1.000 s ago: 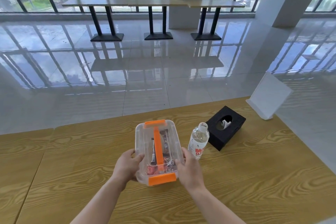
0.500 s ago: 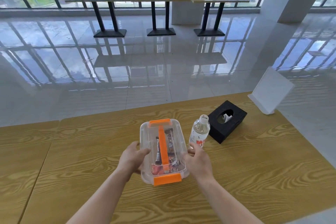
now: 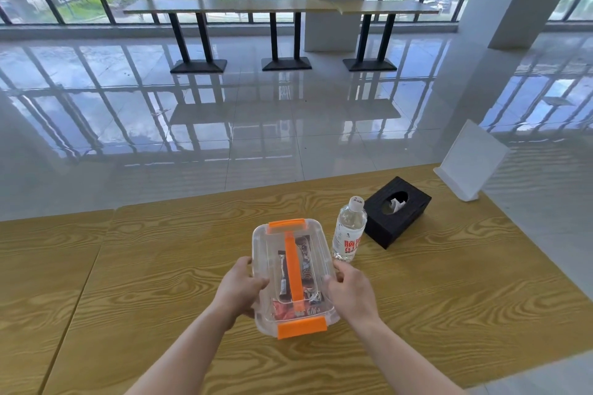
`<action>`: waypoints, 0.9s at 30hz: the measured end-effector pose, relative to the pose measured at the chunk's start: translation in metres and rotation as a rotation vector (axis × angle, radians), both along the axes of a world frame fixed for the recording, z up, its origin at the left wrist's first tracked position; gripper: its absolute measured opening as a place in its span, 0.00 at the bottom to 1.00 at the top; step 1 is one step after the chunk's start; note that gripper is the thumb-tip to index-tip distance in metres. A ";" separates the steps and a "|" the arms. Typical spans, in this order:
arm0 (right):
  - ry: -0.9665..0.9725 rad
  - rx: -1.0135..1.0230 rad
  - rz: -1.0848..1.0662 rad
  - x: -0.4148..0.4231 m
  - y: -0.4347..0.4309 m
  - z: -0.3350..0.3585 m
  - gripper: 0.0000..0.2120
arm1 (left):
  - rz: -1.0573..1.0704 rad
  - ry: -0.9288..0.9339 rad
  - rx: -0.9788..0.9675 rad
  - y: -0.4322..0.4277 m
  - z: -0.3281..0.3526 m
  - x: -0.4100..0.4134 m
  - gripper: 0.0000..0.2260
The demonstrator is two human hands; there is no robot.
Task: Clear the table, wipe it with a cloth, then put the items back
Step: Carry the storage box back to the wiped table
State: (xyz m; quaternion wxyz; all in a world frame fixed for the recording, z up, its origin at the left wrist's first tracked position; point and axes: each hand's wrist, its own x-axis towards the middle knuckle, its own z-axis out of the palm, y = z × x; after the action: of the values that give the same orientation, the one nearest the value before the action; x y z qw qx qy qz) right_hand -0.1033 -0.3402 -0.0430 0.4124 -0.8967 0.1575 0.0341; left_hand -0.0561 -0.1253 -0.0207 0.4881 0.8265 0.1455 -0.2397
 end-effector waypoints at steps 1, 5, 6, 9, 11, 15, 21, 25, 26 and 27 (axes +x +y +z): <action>0.002 0.005 -0.003 -0.001 0.000 0.002 0.07 | -0.005 0.008 0.000 0.000 0.000 -0.001 0.27; 0.027 0.001 0.005 -0.005 0.000 0.002 0.08 | -0.026 0.025 -0.009 0.000 0.004 -0.005 0.30; 0.029 0.001 0.006 -0.006 0.000 0.002 0.11 | -0.029 0.021 -0.009 0.000 0.005 -0.007 0.30; 0.032 0.013 0.007 -0.007 0.000 0.002 0.18 | -0.017 0.017 -0.018 0.000 0.006 -0.010 0.33; 0.038 0.018 0.003 -0.008 0.000 0.004 0.18 | -0.008 0.014 -0.026 0.000 0.005 -0.011 0.35; 0.041 0.049 -0.008 -0.008 -0.002 0.004 0.18 | -0.002 0.011 -0.010 -0.002 0.005 -0.011 0.35; 0.020 0.066 0.000 -0.009 -0.005 0.005 0.14 | -0.030 -0.029 0.069 -0.011 0.009 -0.011 0.30; 0.023 0.082 0.005 -0.009 -0.006 0.003 0.12 | -0.060 -0.058 0.100 -0.011 0.007 -0.013 0.29; 0.027 0.084 0.007 -0.009 -0.006 0.003 0.12 | -0.062 -0.059 0.096 -0.010 0.006 -0.013 0.30; 0.027 0.087 0.009 -0.009 -0.006 0.003 0.13 | -0.062 -0.054 0.095 -0.010 0.005 -0.012 0.31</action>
State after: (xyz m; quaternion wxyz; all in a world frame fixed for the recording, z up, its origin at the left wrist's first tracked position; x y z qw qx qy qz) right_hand -0.1121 -0.3462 -0.0400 0.4484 -0.8781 0.1577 0.0549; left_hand -0.0681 -0.1353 -0.0161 0.4446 0.8590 0.1178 -0.2249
